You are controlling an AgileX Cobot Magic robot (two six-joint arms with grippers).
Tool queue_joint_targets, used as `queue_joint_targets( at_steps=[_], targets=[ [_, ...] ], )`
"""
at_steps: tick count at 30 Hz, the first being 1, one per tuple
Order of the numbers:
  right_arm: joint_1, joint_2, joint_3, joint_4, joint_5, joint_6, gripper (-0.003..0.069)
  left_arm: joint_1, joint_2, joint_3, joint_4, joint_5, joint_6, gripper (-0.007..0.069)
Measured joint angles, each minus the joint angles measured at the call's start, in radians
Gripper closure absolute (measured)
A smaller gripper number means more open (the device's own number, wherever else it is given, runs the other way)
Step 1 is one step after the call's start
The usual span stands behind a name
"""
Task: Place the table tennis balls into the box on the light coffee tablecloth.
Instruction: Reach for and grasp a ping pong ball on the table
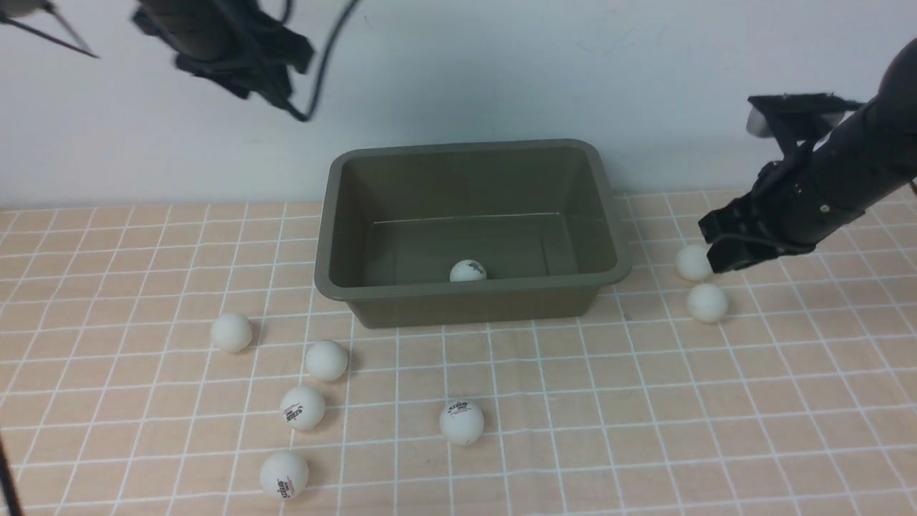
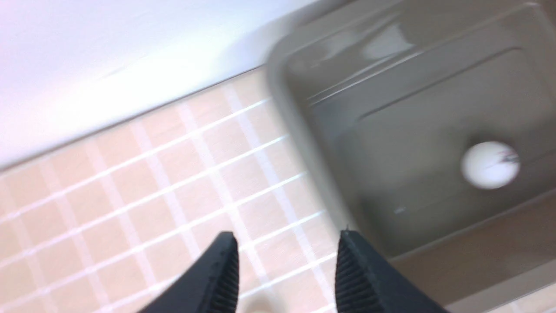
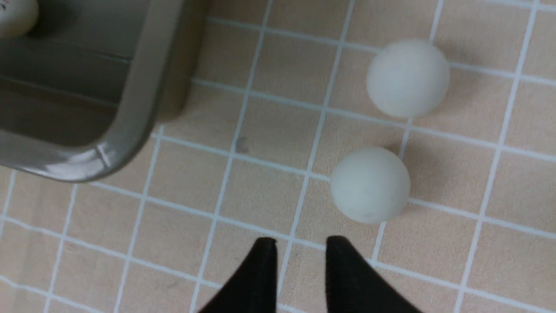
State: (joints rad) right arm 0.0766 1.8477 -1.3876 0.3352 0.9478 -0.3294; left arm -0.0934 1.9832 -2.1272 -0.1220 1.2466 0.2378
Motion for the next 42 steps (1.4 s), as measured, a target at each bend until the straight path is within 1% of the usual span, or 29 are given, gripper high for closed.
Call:
queue_joint_targets(
  at_steps=[1,4,5,6,7,11,14,18,23,27,34,36,37,38,39,41,42],
  targets=[
    [0.000,0.011,-0.001,0.000,0.002,0.008,0.0416,0.016,-0.012,0.019,-0.002,0.000,0.000,0.0379],
    [0.000,0.036,-0.001,0.000,0.000,0.022,0.0332,0.065,-0.059,0.098,-0.007,0.000,0.001,0.0379],
    [0.000,0.050,-0.001,-0.001,-0.012,0.026,0.0281,0.086,-0.081,0.151,-0.016,0.000,0.005,0.0379],
    [0.000,0.052,-0.001,-0.001,-0.012,0.026,0.0274,0.090,-0.085,0.151,-0.016,0.000,0.005,0.0379],
    [0.000,0.067,-0.001,-0.012,-0.031,0.031,0.0216,0.118,-0.123,0.227,-0.033,0.000,0.018,0.0379],
    [0.000,0.081,-0.001,-0.059,-0.072,0.067,0.0144,0.157,-0.191,0.382,-0.082,0.000,0.052,0.0379],
    [0.000,0.096,-0.001,-0.111,-0.097,0.105,0.0123,0.165,-0.226,0.490,-0.110,-0.007,0.087,0.0379],
    [0.000,0.125,-0.016,-0.154,-0.113,0.137,0.0120,0.165,-0.235,0.596,-0.114,-0.039,0.104,0.0379],
    [0.000,0.184,-0.077,-0.158,-0.102,0.146,0.0118,0.166,-0.238,0.691,-0.108,-0.104,0.113,0.0379],
    [0.000,0.234,-0.143,-0.149,-0.055,0.146,0.0118,0.166,-0.245,0.718,-0.107,-0.156,0.116,0.0379],
    [0.000,0.290,-0.177,-0.107,-0.003,0.148,0.0122,0.166,-0.246,0.724,-0.091,-0.218,0.122,0.0379],
    [0.000,0.306,-0.177,-0.101,0.008,0.150,0.0140,0.166,-0.246,0.728,-0.085,-0.233,0.123,0.0379],
    [0.000,0.313,-0.177,-0.102,0.012,0.156,0.0160,0.166,-0.246,0.730,-0.083,-0.236,0.123,0.0379],
    [0.000,0.317,-0.180,-0.105,0.015,0.165,0.0202,0.166,-0.246,0.730,-0.082,-0.238,0.123,0.0379],
    [0.000,0.318,-0.181,-0.105,0.015,0.170,0.0218,0.166,-0.246,0.730,-0.081,-0.239,0.123,0.0379],
    [0.000,0.319,-0.187,-0.102,0.037,0.176,0.0302,0.166,-0.246,0.730,-0.080,-0.240,0.123,0.0379],
    [0.000,0.319,-0.189,-0.101,0.042,0.176,0.0302,0.166,-0.246,0.730,-0.080,-0.240,0.123,0.0379]
  ],
)
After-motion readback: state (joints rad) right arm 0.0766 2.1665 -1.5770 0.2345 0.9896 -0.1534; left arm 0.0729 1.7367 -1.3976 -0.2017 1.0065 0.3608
